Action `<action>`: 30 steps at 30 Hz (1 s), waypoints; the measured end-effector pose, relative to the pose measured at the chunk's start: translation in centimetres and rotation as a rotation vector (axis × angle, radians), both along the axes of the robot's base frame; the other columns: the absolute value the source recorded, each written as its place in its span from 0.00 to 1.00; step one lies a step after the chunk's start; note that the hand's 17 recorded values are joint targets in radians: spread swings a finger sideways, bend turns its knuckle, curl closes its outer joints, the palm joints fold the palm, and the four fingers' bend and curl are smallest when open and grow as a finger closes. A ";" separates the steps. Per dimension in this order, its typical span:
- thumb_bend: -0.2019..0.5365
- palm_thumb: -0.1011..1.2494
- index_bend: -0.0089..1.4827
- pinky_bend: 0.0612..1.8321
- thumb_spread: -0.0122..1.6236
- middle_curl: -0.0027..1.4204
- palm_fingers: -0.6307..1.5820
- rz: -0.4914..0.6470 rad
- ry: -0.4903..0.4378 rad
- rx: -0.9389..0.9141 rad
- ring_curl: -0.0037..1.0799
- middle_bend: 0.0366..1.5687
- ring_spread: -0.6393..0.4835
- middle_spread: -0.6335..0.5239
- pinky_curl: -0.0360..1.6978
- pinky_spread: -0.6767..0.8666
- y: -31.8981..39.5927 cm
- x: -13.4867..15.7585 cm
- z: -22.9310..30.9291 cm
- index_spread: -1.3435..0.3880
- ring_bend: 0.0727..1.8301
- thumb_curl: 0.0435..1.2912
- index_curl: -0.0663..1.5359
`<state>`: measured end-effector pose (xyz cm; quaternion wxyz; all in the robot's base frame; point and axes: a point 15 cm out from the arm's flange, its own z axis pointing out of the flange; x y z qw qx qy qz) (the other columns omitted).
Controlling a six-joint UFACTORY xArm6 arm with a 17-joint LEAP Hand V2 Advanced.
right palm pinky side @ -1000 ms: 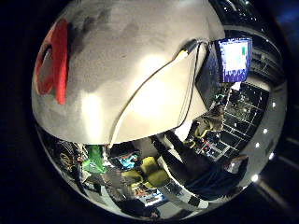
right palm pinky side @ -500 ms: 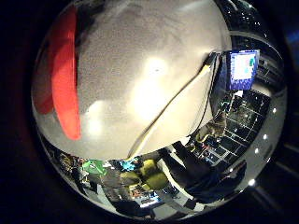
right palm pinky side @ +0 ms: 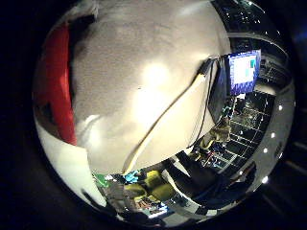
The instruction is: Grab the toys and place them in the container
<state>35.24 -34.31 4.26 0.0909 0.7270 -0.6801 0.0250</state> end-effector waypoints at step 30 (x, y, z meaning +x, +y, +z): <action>0.25 0.72 0.77 0.62 0.60 0.59 0.77 0.198 -0.186 0.086 0.78 0.84 0.34 0.42 0.71 0.31 26.8 6.8 25.7 0.62 0.69 0.27 0.60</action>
